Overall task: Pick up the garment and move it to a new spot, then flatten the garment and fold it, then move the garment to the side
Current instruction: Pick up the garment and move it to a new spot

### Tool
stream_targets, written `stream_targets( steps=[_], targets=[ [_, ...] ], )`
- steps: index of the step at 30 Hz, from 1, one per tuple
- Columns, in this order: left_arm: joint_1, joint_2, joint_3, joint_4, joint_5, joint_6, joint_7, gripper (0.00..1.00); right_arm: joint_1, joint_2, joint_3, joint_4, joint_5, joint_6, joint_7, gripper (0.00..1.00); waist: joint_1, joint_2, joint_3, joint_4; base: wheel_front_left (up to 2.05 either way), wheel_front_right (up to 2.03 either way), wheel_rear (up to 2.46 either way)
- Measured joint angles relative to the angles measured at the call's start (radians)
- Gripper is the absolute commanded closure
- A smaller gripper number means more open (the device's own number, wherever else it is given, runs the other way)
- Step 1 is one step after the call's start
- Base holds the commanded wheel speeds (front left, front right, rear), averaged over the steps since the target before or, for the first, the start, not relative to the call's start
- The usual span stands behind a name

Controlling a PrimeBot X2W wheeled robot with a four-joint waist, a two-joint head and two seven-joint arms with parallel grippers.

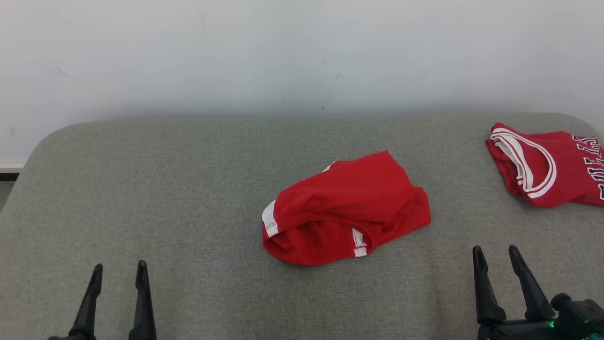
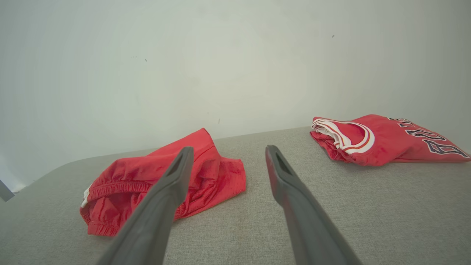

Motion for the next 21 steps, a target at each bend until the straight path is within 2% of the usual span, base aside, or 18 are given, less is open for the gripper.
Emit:
stream_targets(
  steps=[7,21],
  targets=[
    [0.007,-0.059,0.036,0.026,0.042,-0.053,0.0,0.0,0.013,0.0,0.013,0.013,0.012,0.0,-0.012,0.0,0.0,0.0,-0.006,-0.009,0.0,0.0,0.0],
    [0.011,-0.118,0.098,0.049,0.123,-0.118,0.0,0.0,0.014,0.0,0.019,0.019,0.017,0.0,-0.022,0.0,0.0001,0.0001,0.0,-0.009,0.0,0.0,0.0]
  ],
)
